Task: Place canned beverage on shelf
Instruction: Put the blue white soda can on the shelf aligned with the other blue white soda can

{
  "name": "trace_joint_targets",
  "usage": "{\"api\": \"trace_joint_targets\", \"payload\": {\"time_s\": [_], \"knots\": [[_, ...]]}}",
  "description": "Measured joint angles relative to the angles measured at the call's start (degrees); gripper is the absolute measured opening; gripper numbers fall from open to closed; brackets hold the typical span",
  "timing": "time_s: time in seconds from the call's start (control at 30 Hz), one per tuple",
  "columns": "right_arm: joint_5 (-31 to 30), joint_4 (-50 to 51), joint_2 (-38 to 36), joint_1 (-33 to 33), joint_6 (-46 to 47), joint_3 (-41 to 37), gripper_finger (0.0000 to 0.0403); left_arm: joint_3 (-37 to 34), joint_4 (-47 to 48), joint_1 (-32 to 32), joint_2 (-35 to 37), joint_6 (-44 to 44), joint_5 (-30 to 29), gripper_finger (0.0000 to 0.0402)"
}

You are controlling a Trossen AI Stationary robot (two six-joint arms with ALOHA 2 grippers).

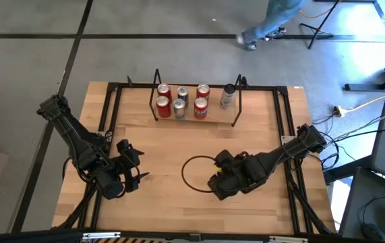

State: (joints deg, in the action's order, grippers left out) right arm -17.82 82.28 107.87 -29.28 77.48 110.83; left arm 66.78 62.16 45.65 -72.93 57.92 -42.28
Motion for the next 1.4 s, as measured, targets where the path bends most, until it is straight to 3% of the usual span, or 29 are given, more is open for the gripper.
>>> {"api": "trace_joint_targets", "payload": {"time_s": [0.43, 0.77, 0.93, 1.07, 1.2, 1.4], "knots": [[0.8, -2.3, 0.0, 0.0, 1.9, -8.5, 0.0376, 0.0, 0.0, 0.0, 0.0, 0.0, 0.0, 0.0371], [2.4, -11.4, 0.0, 0.1, -0.4, -14.8, 0.0374, 0.0, 0.1, 0.0, 0.0, 0.0, -0.2, 0.0371], [3.3, -11.4, 0.0, 0.1, -4.0, -17.1, 0.0311, 0.0, 0.1, 0.0, 0.0, -0.1, -0.2, 0.0371], [3.0, -13.0, 0.0, 0.1, -11.5, -17.2, 0.0223, 0.0, 0.1, 0.0, 0.0, -0.1, -0.2, 0.0371], [3.6, -14.6, 0.0, 0.2, -26.1, -16.5, 0.0224, 0.0, 0.1, 0.0, 0.0, -0.1, -0.2, 0.0371], [10.9, -15.5, 0.0, 0.2, -57.6, -14.0, 0.0224, 0.0, 0.1, 0.0, 0.0, -0.1, -0.2, 0.0371]]}}
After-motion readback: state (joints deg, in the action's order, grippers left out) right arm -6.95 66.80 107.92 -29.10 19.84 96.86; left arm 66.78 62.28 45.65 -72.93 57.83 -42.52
